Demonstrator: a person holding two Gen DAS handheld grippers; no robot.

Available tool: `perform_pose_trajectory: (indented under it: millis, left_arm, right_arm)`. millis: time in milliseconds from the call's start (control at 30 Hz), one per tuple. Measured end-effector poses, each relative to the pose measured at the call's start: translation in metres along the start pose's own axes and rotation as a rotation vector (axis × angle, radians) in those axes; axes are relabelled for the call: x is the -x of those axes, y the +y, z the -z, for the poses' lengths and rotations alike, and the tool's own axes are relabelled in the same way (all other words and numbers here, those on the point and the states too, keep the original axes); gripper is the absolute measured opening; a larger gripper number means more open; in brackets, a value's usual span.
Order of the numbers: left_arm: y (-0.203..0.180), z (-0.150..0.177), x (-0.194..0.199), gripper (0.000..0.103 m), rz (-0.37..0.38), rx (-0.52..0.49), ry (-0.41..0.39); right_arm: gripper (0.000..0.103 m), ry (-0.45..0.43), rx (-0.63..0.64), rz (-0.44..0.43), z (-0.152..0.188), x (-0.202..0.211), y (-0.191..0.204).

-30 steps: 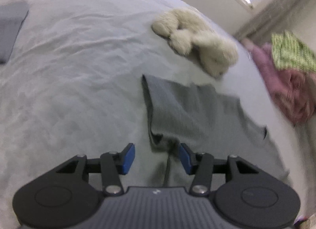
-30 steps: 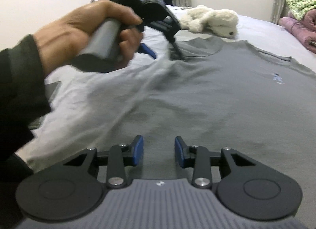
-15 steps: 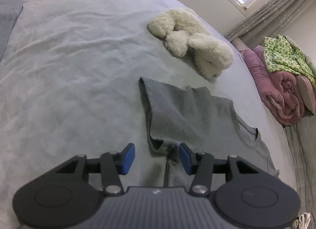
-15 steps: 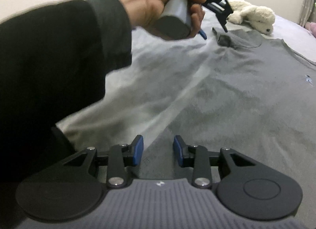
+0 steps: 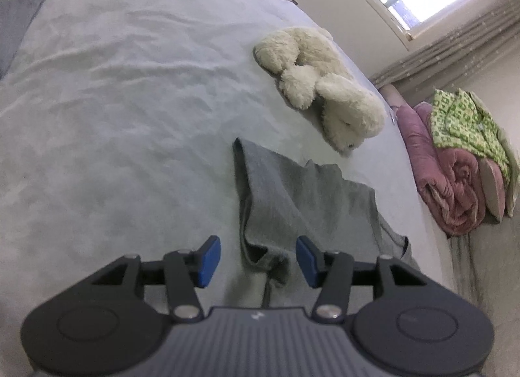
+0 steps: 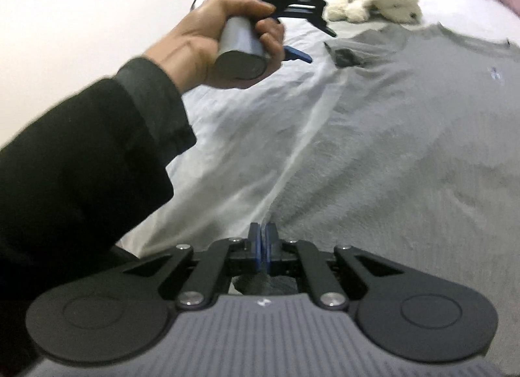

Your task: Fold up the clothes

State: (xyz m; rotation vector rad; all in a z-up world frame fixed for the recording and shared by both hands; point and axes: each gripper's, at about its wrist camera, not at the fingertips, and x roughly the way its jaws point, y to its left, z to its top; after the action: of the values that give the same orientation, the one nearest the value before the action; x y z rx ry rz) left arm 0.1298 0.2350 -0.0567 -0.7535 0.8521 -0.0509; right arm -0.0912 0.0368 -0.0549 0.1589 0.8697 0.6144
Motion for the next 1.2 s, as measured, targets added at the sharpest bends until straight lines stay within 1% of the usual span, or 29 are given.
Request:
perform_pose_trajectory:
  millis: [133,200,300,433,533,567,600,633,667,700,733,767,867,967,1067,1200]
  left_arm:
    - [0.005,-0.013,-0.015,0.053,-0.013,0.022,-0.010]
    - [0.007,-0.023,-0.023,0.053,0.002,0.033,-0.015]
    - [0.009,-0.036,-0.034,0.053,0.036,0.039,-0.031]
    - [0.010,-0.044,-0.059,0.053,0.072,0.062,0.006]
    - [-0.001,-0.047,-0.073,0.054,0.049,0.007,0.005]
    - [-0.003,-0.048,-0.075,0.053,0.040,0.003,0.006]
    - [-0.005,-0.050,-0.078,0.051,0.030,-0.002,0.006]
    - [-0.008,-0.050,-0.080,0.045,0.017,-0.011,0.005]
    - [-0.011,-0.050,-0.081,0.026,-0.004,-0.028,0.005]
    - [-0.014,-0.050,-0.083,0.016,-0.036,-0.051,0.013]
    - [-0.016,-0.050,-0.084,0.009,-0.051,-0.061,0.026]
    - [-0.017,-0.050,-0.083,0.005,-0.057,-0.061,0.024]
    - [-0.023,-0.051,-0.078,0.003,-0.074,-0.072,0.011]
    - [-0.043,-0.052,-0.065,0.003,-0.079,-0.105,-0.033]
    - [-0.068,-0.052,-0.051,0.003,-0.060,-0.141,-0.070]
    - [-0.099,-0.050,-0.042,0.003,-0.048,-0.170,-0.090]
  right_arm:
    - [0.004,-0.009,-0.051,-0.043,-0.001,0.005,-0.009]
    - [0.004,-0.022,-0.065,-0.065,0.000,0.009,-0.011]
    - [0.005,-0.036,-0.050,-0.074,0.002,0.015,-0.008]
    - [0.005,-0.040,-0.064,-0.105,0.003,0.018,-0.013]
    - [0.005,-0.040,-0.080,-0.126,0.003,0.019,-0.018]
    - [0.005,-0.040,-0.082,-0.132,0.003,0.019,-0.019]
    - [0.005,-0.041,-0.082,-0.137,0.003,0.020,-0.020]
    - [0.005,-0.043,-0.082,-0.142,0.003,0.020,-0.021]
    - [0.005,-0.045,-0.083,-0.148,0.004,0.020,-0.022]
    - [0.005,-0.045,-0.087,-0.152,0.004,0.020,-0.023]
    - [0.005,-0.046,-0.089,-0.156,0.004,0.020,-0.024]
    - [0.005,-0.047,-0.090,-0.156,0.004,0.020,-0.025]
    - [0.005,-0.063,-0.095,-0.164,0.004,0.023,-0.027]
    - [0.005,-0.089,-0.097,-0.173,0.006,0.028,-0.029]
    - [0.005,-0.120,-0.137,-0.188,0.008,0.036,-0.034]
    - [0.005,-0.157,-0.206,-0.206,0.013,0.049,-0.046]
